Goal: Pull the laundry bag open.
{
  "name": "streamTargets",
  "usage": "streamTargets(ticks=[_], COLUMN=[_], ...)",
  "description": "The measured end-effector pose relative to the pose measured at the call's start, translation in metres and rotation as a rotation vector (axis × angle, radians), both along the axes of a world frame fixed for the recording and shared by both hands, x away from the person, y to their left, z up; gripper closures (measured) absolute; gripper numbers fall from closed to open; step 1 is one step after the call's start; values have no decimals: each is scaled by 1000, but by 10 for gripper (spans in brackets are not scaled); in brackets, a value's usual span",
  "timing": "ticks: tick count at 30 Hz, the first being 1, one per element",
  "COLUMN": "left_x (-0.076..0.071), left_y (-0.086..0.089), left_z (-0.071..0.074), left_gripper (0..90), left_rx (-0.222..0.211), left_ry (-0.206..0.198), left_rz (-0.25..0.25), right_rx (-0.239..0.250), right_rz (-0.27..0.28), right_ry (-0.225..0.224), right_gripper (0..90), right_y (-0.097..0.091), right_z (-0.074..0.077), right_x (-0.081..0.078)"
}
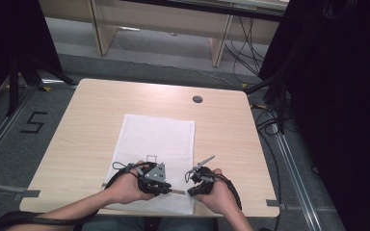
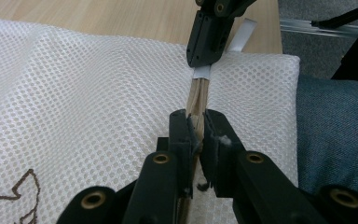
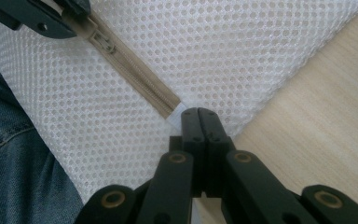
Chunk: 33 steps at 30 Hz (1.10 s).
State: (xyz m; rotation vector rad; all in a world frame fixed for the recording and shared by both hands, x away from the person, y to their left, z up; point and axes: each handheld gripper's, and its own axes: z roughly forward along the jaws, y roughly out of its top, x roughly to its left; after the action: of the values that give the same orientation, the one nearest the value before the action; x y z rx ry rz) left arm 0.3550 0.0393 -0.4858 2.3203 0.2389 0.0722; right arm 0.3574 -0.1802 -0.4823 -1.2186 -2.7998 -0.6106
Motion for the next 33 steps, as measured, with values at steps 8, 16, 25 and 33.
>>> streamTargets(ticks=[8, 16, 25, 33], left_x=[0, 0, -1, -1], left_y=[-1, 0, 1, 2], left_z=[2, 3, 3, 4], left_gripper=[817, 817, 818, 818], left_rx=[-1, 1, -1, 7], left_ry=[7, 5, 10, 12], left_rz=[12, 7, 13, 6], right_rx=[-6, -9, -8, -11], right_rz=[19, -5, 15, 5], right_ry=[-15, 9, -1, 9], right_gripper=[900, 900, 900, 900], right_y=[1, 2, 1, 2], right_z=[0, 1, 1, 1], right_x=[0, -1, 0, 1])
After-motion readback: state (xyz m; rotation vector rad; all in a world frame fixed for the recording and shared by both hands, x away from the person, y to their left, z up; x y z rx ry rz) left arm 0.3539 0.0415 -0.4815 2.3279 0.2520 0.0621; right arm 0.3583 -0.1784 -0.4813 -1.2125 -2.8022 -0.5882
